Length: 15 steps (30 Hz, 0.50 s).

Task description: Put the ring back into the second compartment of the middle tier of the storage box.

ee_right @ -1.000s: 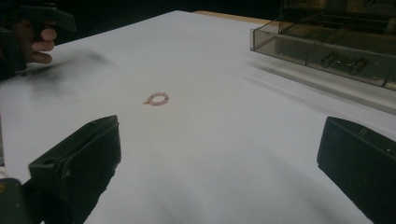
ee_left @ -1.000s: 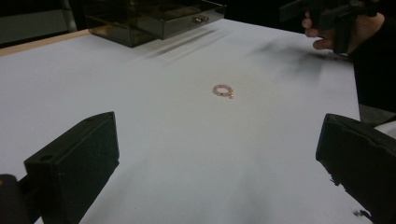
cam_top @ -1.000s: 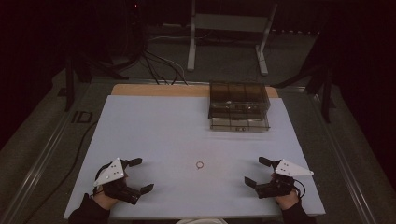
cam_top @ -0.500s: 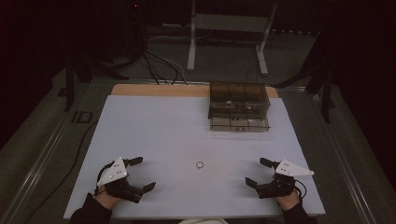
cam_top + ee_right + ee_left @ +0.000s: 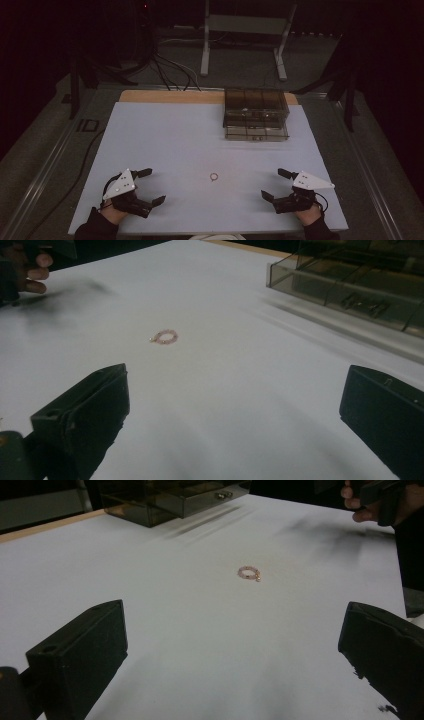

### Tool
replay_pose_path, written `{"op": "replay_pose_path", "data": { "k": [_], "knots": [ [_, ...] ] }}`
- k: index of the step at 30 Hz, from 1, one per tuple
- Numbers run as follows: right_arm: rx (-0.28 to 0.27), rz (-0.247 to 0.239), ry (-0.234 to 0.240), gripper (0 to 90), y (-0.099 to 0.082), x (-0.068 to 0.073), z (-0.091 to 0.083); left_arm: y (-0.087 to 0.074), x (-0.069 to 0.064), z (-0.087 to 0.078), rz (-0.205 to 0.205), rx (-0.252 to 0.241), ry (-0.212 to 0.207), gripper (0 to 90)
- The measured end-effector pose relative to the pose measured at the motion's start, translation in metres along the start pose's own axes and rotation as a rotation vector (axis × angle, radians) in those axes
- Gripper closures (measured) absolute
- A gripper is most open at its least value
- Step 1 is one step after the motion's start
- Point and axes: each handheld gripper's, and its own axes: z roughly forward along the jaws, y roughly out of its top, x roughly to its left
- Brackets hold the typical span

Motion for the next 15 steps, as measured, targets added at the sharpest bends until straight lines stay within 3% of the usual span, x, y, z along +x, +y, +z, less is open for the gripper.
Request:
{"op": "replay_pose_path", "data": {
  "k": [7,15],
  "knots": [
    [-0.033,0.04,-0.012,0.0,0.01,-0.001,-0.008,-0.001,0.002,0.0,-0.011,-0.01,-0.003,0.8],
    [-0.006,0.029,-0.019,0.0,0.021,-0.001,-0.009,-0.001,0.001,0.0,-0.011,-0.006,-0.004,0.8]
  ]
}}
